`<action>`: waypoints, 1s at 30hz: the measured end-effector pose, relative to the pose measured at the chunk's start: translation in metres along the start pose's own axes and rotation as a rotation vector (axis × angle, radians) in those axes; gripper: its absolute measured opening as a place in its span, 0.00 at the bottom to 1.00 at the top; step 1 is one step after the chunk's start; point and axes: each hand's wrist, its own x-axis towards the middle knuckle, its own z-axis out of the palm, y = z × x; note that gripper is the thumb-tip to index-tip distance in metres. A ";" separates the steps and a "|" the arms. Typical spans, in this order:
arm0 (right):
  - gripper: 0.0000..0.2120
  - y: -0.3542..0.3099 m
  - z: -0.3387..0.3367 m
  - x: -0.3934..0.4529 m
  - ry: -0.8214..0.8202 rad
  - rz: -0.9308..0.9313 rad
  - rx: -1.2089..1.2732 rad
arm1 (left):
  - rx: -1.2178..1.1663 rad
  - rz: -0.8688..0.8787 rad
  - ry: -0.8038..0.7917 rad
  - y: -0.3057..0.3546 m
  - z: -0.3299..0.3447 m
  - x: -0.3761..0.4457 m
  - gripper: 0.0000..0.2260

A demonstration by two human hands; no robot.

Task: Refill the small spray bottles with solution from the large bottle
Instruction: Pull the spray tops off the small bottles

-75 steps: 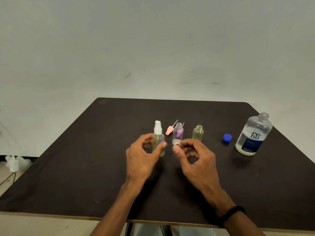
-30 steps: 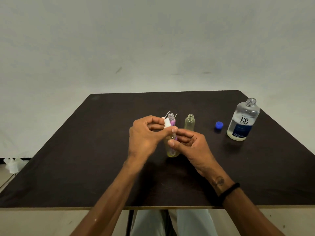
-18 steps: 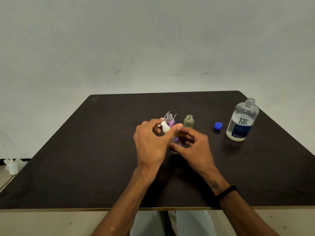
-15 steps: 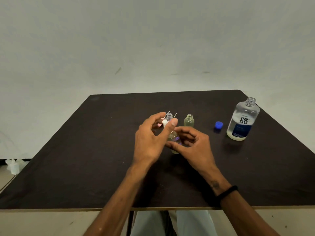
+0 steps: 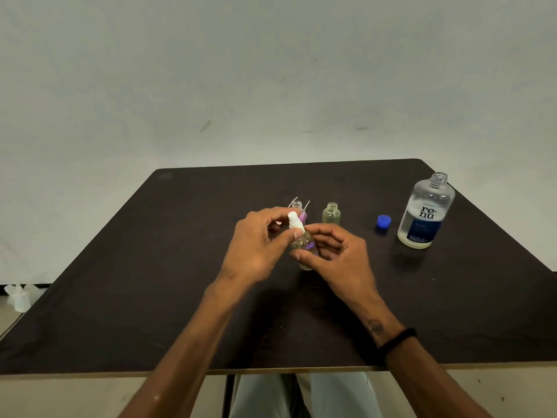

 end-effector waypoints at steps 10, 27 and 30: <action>0.23 -0.002 0.003 -0.001 0.023 -0.053 -0.063 | 0.009 -0.060 0.194 0.000 0.014 -0.003 0.23; 0.25 0.000 0.002 0.001 0.055 -0.002 -0.015 | -0.235 -0.057 0.011 -0.013 0.011 0.002 0.16; 0.25 -0.001 0.002 0.000 0.063 -0.009 -0.018 | -0.209 -0.070 0.062 -0.013 0.015 0.002 0.16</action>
